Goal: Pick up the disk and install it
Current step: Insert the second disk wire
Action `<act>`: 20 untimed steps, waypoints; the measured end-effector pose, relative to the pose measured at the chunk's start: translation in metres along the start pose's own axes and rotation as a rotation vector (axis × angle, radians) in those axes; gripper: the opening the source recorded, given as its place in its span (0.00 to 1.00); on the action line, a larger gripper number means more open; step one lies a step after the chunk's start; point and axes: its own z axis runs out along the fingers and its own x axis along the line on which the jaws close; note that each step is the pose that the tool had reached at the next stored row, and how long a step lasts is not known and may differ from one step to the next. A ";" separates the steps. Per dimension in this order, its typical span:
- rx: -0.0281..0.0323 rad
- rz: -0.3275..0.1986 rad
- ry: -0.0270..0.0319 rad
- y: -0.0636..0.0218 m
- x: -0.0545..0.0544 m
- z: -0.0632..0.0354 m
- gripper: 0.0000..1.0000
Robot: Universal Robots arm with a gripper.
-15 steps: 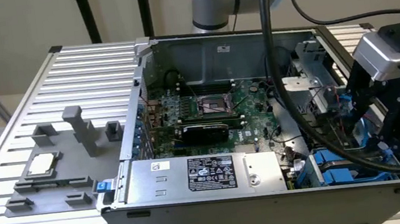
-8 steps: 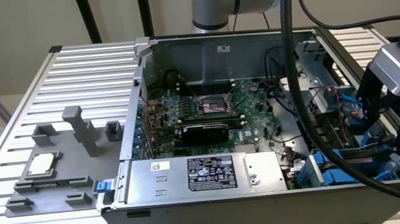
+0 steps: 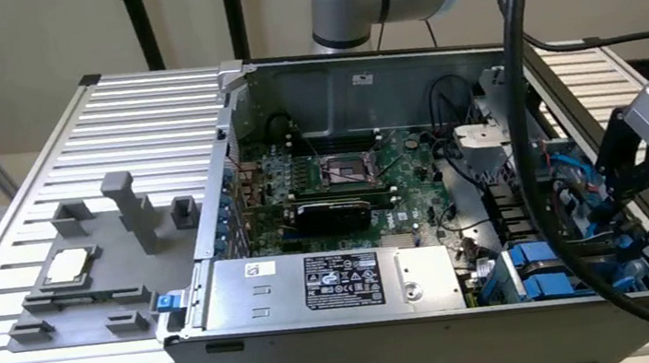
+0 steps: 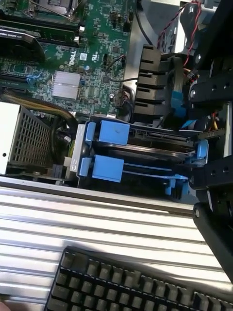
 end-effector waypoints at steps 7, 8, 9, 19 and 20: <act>0.0027 -0.022 -0.0123 -0.0013 0.000 -0.0007 1.00; 0.0028 -0.024 -0.0143 -0.0012 0.000 -0.0017 1.00; 0.0029 -0.025 -0.0159 -0.0012 0.000 -0.0028 1.00; 0.0108 -0.038 -0.0177 -0.0034 0.000 -0.0023 1.00; 0.0111 -0.038 -0.0177 -0.0037 0.000 -0.0023 1.00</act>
